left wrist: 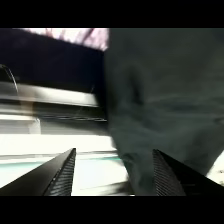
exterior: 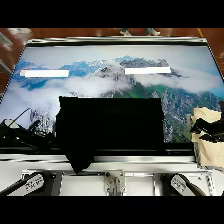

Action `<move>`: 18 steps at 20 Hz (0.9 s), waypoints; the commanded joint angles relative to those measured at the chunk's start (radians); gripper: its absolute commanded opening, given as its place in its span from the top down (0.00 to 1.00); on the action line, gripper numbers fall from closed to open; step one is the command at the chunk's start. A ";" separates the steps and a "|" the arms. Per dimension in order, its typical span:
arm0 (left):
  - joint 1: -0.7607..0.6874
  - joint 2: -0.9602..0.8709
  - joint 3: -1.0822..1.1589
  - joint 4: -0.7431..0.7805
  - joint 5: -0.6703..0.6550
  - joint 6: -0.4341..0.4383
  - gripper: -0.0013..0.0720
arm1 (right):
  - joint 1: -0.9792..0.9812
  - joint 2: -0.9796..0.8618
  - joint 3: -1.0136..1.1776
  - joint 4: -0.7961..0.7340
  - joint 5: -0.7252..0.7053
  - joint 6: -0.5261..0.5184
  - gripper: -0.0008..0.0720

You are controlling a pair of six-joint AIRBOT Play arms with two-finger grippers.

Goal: Fold the shirts.

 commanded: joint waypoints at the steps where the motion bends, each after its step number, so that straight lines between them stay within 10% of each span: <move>1: -0.032 0.002 -0.115 -0.037 0.115 0.010 0.21 | -0.029 0.023 -0.030 0.030 -0.010 -0.009 0.16; 5: -0.135 -0.061 -0.115 -0.145 0.181 0.037 0.23 | -0.029 0.023 -0.030 0.030 -0.016 -0.008 0.16; 9: -0.209 -0.092 -0.114 -0.152 0.204 0.028 0.90 | -0.029 0.023 -0.036 0.017 0.006 -0.014 0.16; 18: -0.150 0.030 0.009 -0.148 0.077 0.145 0.93 | -0.018 -0.023 -0.422 0.303 -0.096 -0.170 0.07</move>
